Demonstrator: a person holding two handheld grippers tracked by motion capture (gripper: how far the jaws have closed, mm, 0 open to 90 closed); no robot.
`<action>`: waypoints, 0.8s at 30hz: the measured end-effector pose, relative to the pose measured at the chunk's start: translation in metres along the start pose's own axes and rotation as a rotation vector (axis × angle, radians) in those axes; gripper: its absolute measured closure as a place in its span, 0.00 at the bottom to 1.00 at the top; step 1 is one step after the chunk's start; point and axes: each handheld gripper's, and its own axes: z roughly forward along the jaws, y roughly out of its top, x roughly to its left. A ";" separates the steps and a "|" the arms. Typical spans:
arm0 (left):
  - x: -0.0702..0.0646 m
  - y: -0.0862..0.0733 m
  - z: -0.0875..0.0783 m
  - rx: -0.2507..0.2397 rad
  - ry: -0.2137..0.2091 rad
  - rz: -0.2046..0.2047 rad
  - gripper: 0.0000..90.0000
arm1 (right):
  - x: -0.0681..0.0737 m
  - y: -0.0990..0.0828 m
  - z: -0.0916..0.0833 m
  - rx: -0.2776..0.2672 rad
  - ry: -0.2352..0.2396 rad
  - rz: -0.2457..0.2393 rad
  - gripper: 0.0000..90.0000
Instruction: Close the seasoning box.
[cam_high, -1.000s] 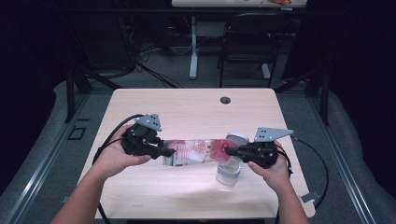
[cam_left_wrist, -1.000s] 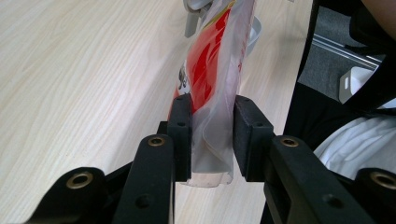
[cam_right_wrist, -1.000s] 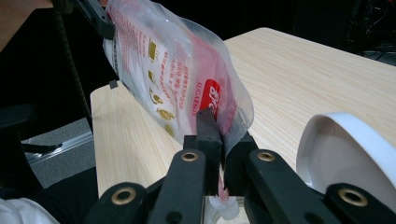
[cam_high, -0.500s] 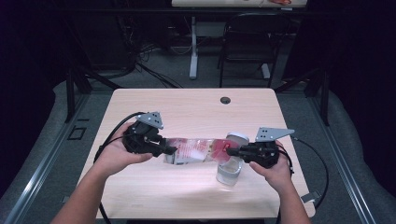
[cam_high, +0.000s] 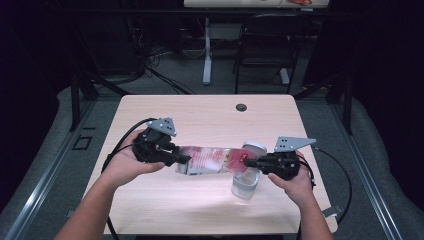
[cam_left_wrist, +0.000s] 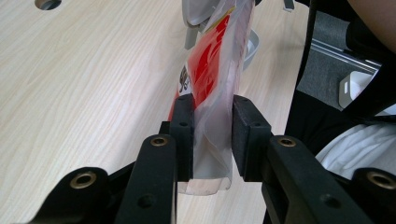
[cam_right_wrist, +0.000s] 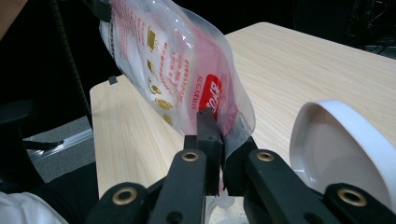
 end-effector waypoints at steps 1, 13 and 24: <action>0.000 0.000 0.000 -0.001 0.000 0.000 0.81 | 0.000 0.000 0.000 0.000 -0.004 -0.001 0.98; -0.001 0.005 -0.003 -0.009 0.000 0.009 0.81 | 0.001 0.001 -0.002 -0.010 0.000 0.013 0.98; -0.002 0.009 -0.002 -0.015 -0.001 0.014 0.82 | 0.000 0.001 -0.006 -0.009 -0.009 0.014 0.98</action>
